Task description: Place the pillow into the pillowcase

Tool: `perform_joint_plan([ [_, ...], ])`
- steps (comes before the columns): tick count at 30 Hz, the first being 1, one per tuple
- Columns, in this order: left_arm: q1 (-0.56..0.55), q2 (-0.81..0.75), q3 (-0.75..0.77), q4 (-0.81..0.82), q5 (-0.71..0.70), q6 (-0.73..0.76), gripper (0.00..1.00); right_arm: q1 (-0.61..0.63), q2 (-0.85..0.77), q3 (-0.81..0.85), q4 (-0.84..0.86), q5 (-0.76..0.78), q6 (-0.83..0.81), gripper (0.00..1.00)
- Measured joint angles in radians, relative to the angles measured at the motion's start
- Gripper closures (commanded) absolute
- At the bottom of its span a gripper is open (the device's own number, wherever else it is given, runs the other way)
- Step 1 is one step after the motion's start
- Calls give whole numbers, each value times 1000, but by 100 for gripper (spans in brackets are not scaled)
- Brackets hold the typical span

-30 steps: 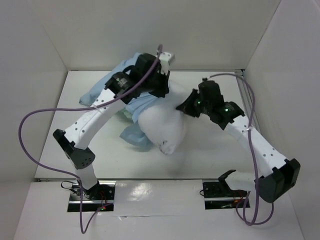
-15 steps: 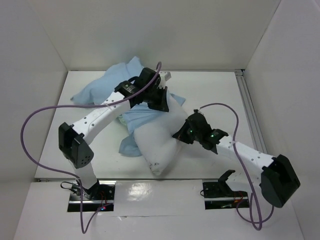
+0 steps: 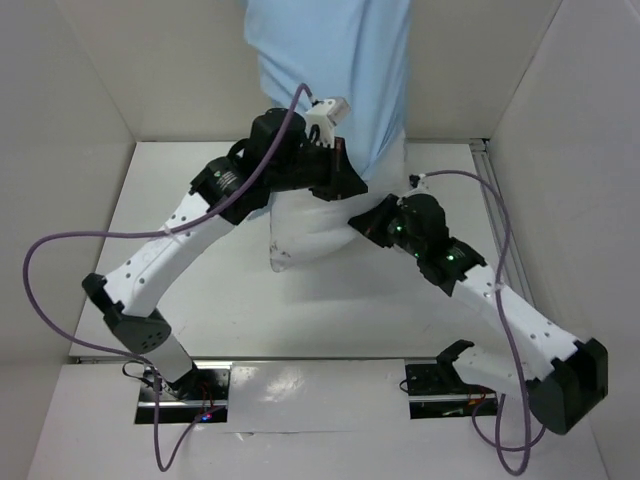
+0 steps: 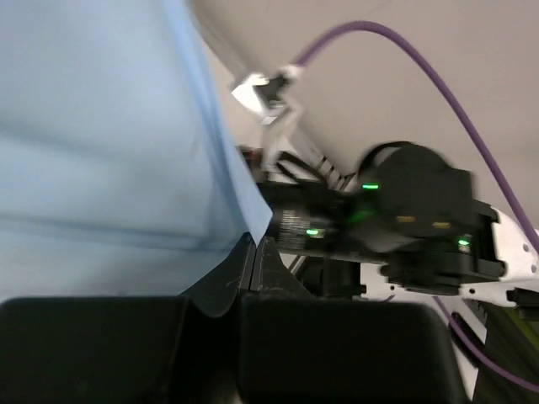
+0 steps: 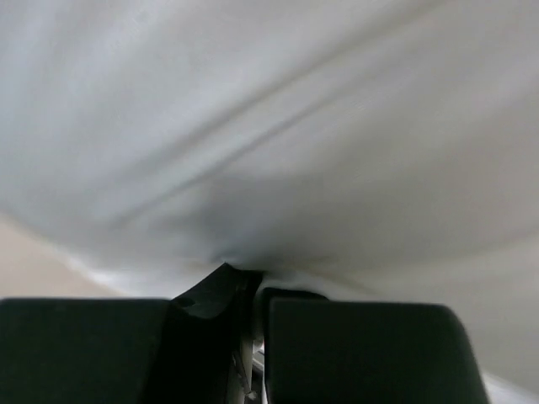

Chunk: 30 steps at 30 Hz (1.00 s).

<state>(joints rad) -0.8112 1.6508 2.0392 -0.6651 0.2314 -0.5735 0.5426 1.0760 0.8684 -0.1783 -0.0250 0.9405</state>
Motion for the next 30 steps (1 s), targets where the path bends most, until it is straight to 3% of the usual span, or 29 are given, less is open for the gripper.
perform_joint_plan([
  [6,0,-78,-197,90,-62,-11,100,5,-262,5,-31,38,-19,100],
  [13,6,-10,-356,95,-128,-8,100,4,-252,-40,-176,18,-22,100],
  [25,-13,21,-298,-4,-161,-5,100,71,-250,-44,-167,23,-18,100],
  [30,-14,104,-123,-84,-149,3,100,50,-177,3,-148,44,-77,100],
])
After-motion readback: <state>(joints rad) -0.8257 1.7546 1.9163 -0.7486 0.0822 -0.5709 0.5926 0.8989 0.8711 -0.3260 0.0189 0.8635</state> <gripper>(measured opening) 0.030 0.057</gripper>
